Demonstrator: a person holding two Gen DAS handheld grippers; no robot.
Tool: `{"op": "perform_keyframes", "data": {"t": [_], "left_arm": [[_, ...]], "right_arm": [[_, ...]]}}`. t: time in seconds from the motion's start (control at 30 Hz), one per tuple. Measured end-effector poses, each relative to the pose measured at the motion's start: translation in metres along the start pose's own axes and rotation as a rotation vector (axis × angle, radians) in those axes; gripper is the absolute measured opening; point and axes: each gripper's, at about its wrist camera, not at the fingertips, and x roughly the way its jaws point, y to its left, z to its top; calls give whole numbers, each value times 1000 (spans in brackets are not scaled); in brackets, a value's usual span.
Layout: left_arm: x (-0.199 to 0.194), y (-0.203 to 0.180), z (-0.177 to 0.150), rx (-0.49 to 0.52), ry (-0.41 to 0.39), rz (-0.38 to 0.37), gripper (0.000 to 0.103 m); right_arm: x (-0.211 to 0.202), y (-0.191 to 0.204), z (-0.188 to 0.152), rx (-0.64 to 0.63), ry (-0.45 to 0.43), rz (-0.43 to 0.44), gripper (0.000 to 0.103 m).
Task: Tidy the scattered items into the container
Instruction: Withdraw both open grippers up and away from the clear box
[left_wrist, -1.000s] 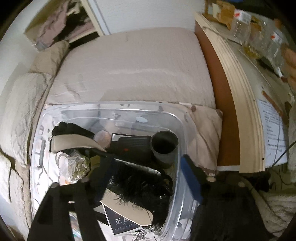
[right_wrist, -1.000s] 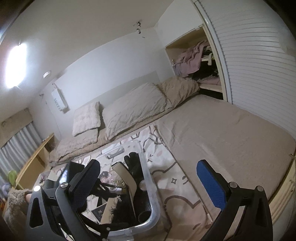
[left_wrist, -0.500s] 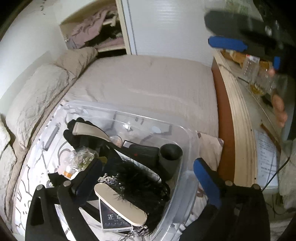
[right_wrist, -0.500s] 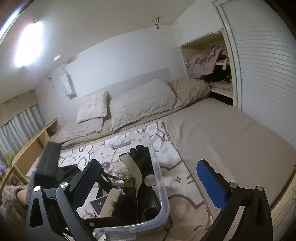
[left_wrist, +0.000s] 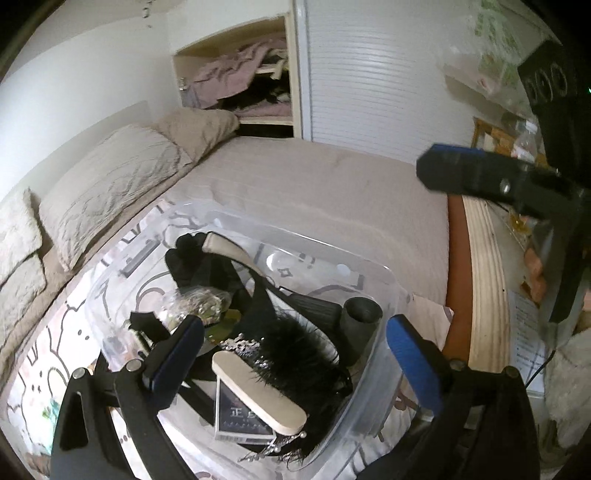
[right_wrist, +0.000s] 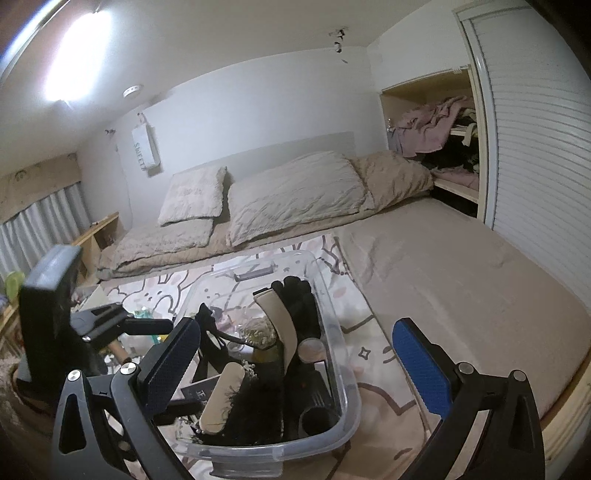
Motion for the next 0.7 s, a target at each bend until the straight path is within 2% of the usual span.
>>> {"op": "perform_keyframes", "data": {"t": [0.27,0.4,0.7], "left_arm": [[-25,19,-14,-94,-72,53,100],[-39,25,-22,-103,-99,102,100],[-73,33,-40,-125,-192,153,103]], "right_arm": [[8,18,-10,-60,23,-18,103],[6,24,-11,-56,17,-18,103],[-5,50,-20,-89,3,-37,103]]}}
